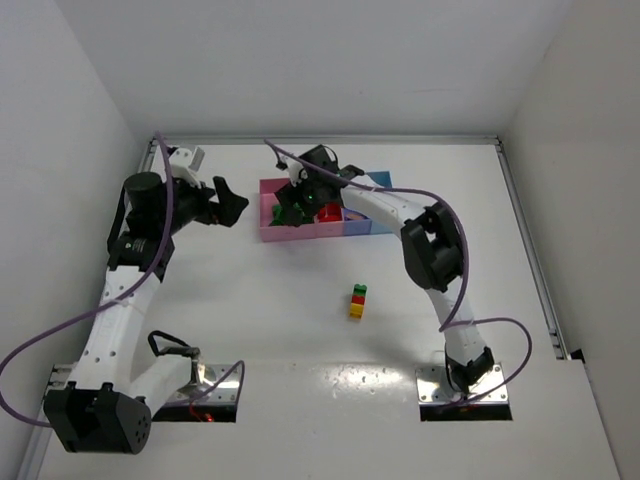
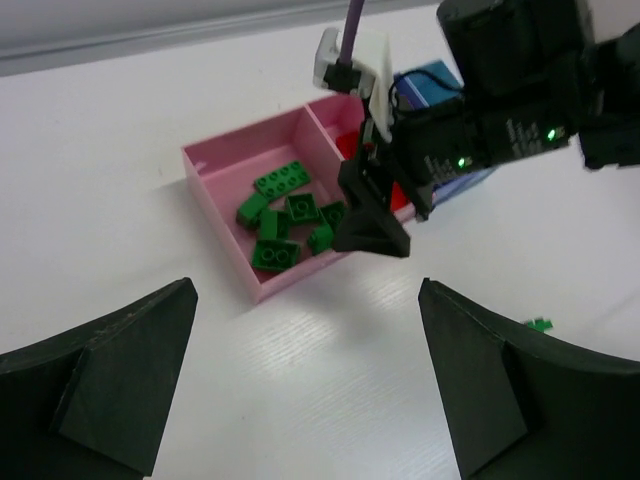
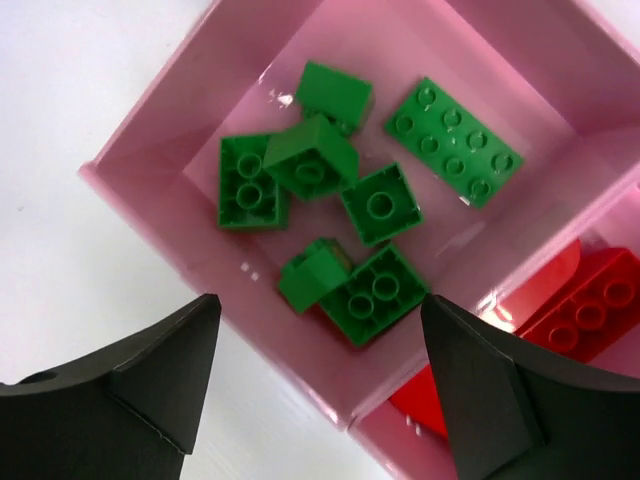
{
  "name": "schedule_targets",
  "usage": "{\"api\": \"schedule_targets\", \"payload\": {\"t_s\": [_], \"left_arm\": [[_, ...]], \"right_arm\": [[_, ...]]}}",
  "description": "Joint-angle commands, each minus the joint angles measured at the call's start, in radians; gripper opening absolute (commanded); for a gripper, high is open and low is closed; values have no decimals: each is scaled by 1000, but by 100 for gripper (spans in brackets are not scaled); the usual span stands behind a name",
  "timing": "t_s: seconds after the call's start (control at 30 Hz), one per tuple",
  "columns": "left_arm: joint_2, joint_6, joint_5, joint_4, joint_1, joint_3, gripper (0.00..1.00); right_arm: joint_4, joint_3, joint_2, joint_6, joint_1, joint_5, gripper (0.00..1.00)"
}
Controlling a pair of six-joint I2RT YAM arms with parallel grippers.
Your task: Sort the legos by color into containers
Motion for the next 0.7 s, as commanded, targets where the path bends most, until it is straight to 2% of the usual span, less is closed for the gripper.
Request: {"api": "schedule_targets", "payload": {"t_s": [0.0, 0.03, 0.07, 0.1, 0.17, 0.2, 0.23, 0.3, 0.43, 0.47, 0.53, 0.67], "left_arm": [[-49, 62, 117, 57, 11, -67, 100], [-49, 77, 187, 70, 0, -80, 100], [-59, 88, 188, 70, -18, -92, 100], [-59, 88, 188, 70, -69, -121, 98], [-69, 88, 143, 57, -127, -161, 97], [-93, 62, 116, 67, -182, -214, 95], [-107, 50, 58, 85, -209, -245, 94], [-134, 28, -15, 106, -261, -287, 91], [-35, -7, -148, 67, -439, -278, 90], [-5, -16, -165, 67, -478, -267, 90], [99, -27, -226, 45, -596, -211, 88], [268, -45, -227, 13, -716, -123, 88]], "right_arm": [[120, -121, -199, 11, -15, -7, 82], [147, -165, -248, 11, -24, -16, 82], [206, -216, -304, 11, -24, -16, 82], [235, -321, -427, 11, -38, -16, 82], [279, -423, -554, -5, -76, -36, 82], [288, -508, -613, -6, -90, -36, 89], [288, -552, -725, -18, -116, -26, 90], [231, -655, -830, -42, -130, 68, 92], [92, -820, -1069, -111, -150, 224, 92], [67, -842, -1070, -111, -162, 238, 93], [9, -908, -1158, -99, -176, 238, 93], [-11, -1006, -1287, -70, -285, 166, 94]]}}
